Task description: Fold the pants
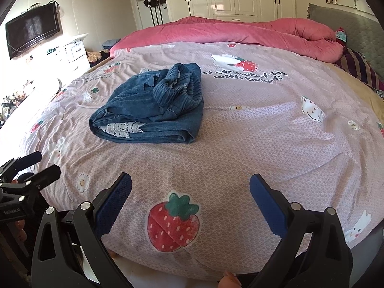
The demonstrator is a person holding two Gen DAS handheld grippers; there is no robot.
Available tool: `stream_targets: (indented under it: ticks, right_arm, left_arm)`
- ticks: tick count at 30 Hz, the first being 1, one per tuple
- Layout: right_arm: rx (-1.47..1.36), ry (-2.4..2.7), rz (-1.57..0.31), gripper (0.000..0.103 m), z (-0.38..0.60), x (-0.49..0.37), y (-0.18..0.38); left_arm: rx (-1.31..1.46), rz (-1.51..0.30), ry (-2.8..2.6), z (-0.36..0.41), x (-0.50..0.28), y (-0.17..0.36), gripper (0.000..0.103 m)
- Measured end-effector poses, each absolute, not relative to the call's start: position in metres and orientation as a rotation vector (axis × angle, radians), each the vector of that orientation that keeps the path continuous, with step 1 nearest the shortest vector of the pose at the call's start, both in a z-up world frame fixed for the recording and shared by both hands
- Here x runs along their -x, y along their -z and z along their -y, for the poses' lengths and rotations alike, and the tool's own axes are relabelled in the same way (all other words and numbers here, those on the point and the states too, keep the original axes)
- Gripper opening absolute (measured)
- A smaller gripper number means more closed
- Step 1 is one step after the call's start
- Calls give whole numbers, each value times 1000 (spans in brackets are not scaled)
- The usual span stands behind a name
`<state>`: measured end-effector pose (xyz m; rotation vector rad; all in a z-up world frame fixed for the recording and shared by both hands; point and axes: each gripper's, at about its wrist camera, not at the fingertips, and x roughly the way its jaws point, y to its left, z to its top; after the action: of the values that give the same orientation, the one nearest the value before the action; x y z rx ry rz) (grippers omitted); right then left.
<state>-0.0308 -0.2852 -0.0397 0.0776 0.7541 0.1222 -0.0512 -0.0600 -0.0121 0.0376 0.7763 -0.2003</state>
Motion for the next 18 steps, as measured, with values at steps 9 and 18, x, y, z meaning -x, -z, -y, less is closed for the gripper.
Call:
stream_targets:
  ticks: [9, 18]
  right_arm:
    - [-110, -29, -757, 99, 320, 17, 41]
    - [-119, 277, -752, 98, 439, -35, 27]
  left_arm:
    - [-45, -733, 107, 40, 32, 4, 94]
    - [-36, -821, -129, -59, -89, 2, 94]
